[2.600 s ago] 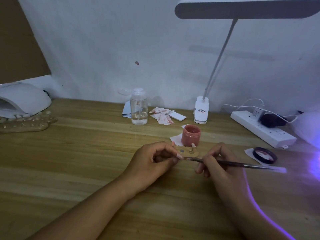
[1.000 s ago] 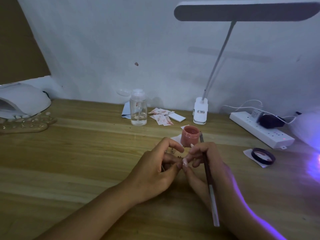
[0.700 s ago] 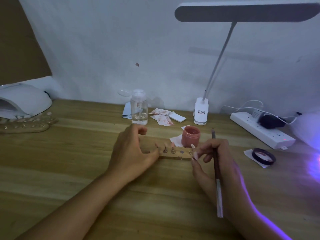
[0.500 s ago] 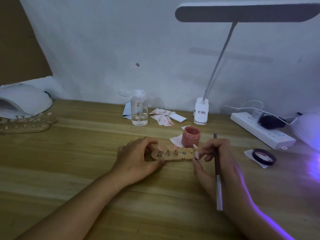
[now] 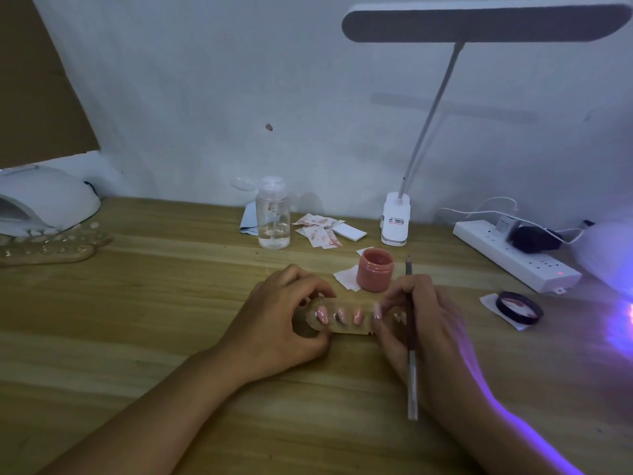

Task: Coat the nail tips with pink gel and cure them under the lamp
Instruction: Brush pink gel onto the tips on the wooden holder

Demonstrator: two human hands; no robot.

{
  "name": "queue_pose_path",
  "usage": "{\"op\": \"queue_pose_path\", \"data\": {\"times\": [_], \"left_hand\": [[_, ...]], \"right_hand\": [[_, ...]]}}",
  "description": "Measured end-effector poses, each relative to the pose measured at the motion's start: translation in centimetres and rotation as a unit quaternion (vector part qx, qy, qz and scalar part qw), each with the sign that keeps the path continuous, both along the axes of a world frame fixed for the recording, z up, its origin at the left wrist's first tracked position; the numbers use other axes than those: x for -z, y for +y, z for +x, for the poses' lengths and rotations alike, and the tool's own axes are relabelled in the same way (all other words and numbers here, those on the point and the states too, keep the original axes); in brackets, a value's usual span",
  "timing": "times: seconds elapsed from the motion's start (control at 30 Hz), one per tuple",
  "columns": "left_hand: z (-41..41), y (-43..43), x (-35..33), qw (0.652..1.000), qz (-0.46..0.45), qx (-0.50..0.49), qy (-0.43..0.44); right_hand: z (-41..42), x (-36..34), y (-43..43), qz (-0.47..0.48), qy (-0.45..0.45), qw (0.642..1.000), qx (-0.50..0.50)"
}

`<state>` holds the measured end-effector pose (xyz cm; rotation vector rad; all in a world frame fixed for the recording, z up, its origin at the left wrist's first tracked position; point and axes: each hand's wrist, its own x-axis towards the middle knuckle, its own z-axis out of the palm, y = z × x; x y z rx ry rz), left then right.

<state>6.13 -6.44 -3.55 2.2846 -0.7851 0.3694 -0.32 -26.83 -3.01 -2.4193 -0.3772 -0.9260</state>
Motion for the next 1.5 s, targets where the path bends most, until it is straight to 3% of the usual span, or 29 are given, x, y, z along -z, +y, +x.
{"op": "queue_pose_path", "data": {"times": [0.3,0.63,0.87,1.2,1.5], "left_hand": [[-0.2,-0.2,-0.1,0.999,0.028,0.001,-0.035],[-0.3,-0.1,0.1,0.998,0.045,-0.011,-0.051],[0.0,0.0,0.3,0.998,0.041,-0.021,-0.049],[-0.1,0.1,0.4,1.0,0.018,0.025,-0.006],[0.1,0.2,0.5,0.998,0.014,0.061,0.002]], "right_hand": [[0.0,0.2,-0.1,-0.014,0.045,0.999,0.006],[-0.6,0.1,0.0,-0.039,0.035,0.998,0.023],[-1.6,-1.0,1.0,0.056,-0.041,0.998,-0.001],[-1.9,-0.7,1.4,0.097,-0.027,0.991,-0.083],[-1.5,-0.8,2.1,0.138,0.017,0.986,-0.087]]}}
